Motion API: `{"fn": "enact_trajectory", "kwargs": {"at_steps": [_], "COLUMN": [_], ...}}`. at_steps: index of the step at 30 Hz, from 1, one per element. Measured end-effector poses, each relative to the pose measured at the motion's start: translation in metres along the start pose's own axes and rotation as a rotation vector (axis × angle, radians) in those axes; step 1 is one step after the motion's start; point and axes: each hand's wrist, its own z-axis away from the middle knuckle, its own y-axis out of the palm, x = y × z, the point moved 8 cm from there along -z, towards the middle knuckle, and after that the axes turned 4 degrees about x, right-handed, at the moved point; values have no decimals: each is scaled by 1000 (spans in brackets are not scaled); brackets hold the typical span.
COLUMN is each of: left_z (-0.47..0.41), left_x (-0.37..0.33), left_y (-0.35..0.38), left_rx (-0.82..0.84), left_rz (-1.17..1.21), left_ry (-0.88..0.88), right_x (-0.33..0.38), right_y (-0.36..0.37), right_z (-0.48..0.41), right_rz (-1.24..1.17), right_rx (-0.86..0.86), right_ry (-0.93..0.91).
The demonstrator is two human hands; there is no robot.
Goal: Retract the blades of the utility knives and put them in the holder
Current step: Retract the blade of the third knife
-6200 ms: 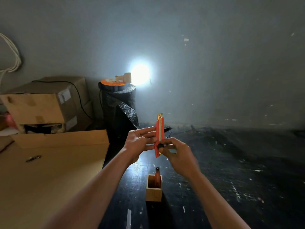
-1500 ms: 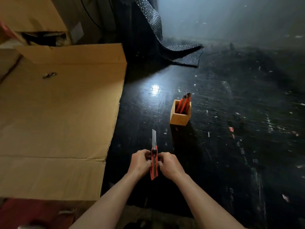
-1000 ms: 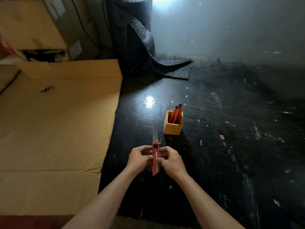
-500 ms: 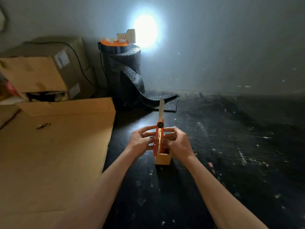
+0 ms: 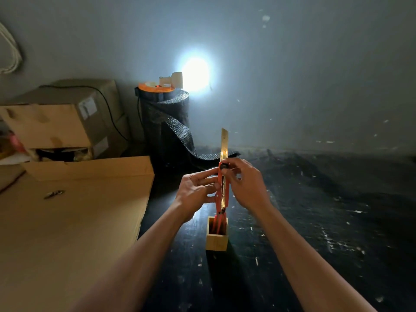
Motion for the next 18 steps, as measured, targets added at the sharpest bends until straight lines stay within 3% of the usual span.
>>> {"fn": "enact_trajectory", "kwargs": {"at_steps": [18], "left_z": [-2], "left_x": [-9], "left_y": [2], "left_rx": [20], "left_rz": [-6], "left_ry": [-51], "right_x": [-10], "right_y": [5], "right_z": [24], "right_rz": [-83], "right_rx": [100], "right_ry": [101]}}
